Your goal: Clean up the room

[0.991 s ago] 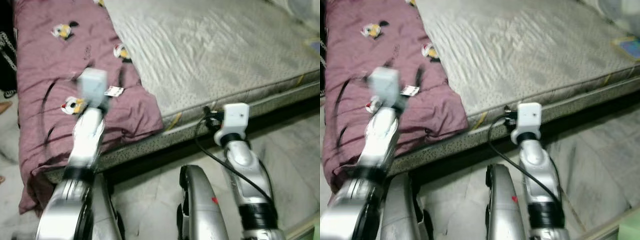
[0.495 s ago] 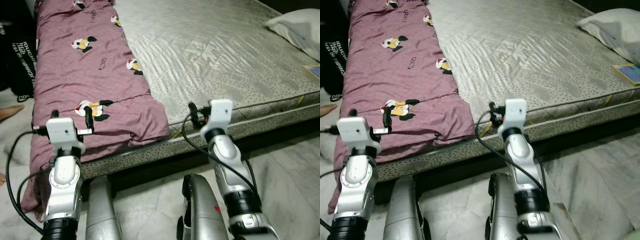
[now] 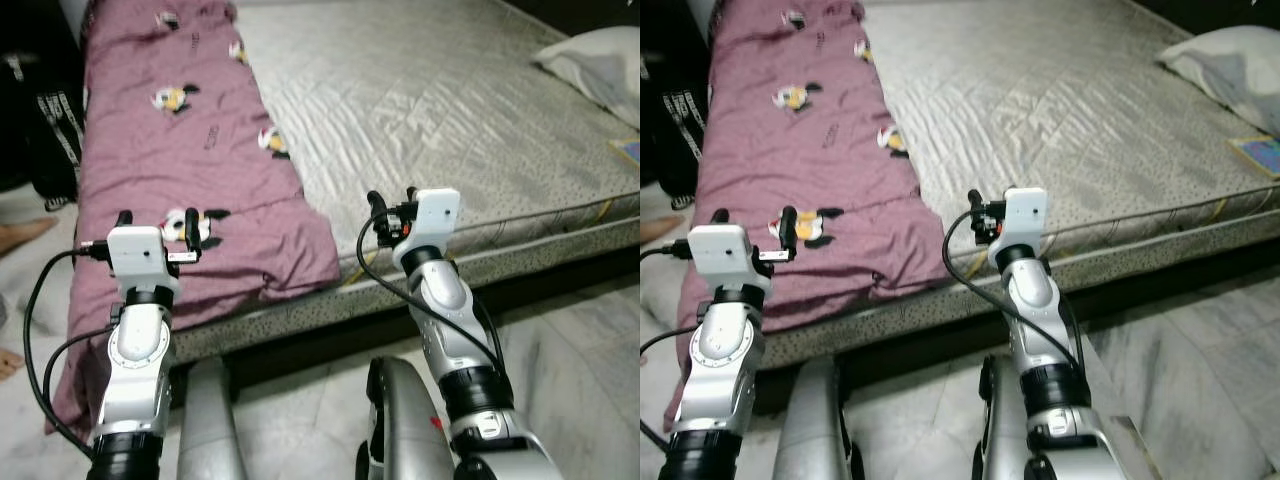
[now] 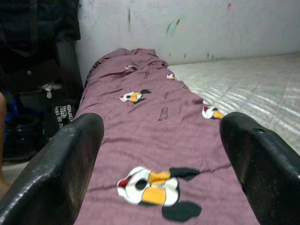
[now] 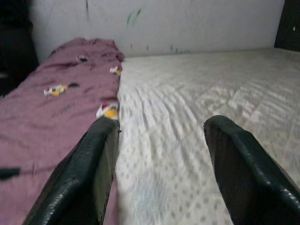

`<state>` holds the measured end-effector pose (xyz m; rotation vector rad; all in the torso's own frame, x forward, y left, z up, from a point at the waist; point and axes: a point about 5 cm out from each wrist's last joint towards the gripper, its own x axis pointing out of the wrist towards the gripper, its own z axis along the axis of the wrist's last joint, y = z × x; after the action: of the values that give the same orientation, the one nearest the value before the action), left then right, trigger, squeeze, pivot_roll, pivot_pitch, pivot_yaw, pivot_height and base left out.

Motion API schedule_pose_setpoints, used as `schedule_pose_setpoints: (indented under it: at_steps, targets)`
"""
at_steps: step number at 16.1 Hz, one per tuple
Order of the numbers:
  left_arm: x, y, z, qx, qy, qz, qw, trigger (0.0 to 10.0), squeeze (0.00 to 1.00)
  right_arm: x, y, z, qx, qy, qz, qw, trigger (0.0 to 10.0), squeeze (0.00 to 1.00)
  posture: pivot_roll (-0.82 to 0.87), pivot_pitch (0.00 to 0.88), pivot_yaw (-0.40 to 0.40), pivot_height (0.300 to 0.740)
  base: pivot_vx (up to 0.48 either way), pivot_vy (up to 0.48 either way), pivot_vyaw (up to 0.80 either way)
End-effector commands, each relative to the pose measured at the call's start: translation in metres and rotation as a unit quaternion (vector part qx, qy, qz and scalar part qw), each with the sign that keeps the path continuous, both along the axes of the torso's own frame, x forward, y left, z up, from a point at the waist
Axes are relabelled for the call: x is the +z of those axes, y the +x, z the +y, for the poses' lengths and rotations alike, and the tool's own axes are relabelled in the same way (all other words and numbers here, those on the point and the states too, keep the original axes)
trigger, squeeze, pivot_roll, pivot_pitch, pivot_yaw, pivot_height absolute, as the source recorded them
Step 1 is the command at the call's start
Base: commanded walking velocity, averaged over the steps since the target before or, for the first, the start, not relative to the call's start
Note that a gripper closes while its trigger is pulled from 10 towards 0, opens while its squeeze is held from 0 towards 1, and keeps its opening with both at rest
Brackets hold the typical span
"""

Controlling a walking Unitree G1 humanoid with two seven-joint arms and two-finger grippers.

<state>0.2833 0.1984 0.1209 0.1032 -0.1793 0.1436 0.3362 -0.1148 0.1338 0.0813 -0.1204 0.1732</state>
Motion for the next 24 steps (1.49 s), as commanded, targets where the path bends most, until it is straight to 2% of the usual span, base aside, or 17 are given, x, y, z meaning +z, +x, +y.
schedule_pose_setpoints:
  at_steps: [1,9,11,13,24]
  targets:
    - [0.002,0.003,0.003,0.0,0.002,0.001,1.0,10.0,0.0,0.006,0.003,0.0,-0.002,0.007,-0.011,1.0,10.0,0.0,0.02,0.0,-0.012,0.616,0.0,0.0,0.0]
    - [-0.001,0.005,0.0,-0.003,0.016,0.002,1.0,10.0,0.0,0.004,0.005,0.002,-0.001,0.004,-0.015,1.0,10.0,0.0,0.02,0.0,-0.009,0.692,0.0,0.0,0.0]
    - [0.0,0.007,0.009,0.029,0.002,0.012,0.999,10.0,0.0,0.003,0.004,0.001,0.0,0.0,-0.013,1.0,10.0,0.0,0.01,0.0,-0.004,0.715,0.0,0.0,0.0]
    - [-0.002,0.009,0.016,0.038,-0.012,0.022,0.999,10.0,0.0,0.001,0.004,0.0,-0.002,-0.002,-0.011,1.0,10.0,0.0,0.01,0.0,-0.009,0.729,0.0,0.0,0.0]
    - [-0.004,0.014,0.001,0.002,-0.021,0.034,0.999,10.0,0.0,-0.001,0.005,0.001,-0.003,-0.009,-0.01,1.0,10.0,0.0,0.01,0.0,-0.009,0.74,0.0,0.0,0.0]
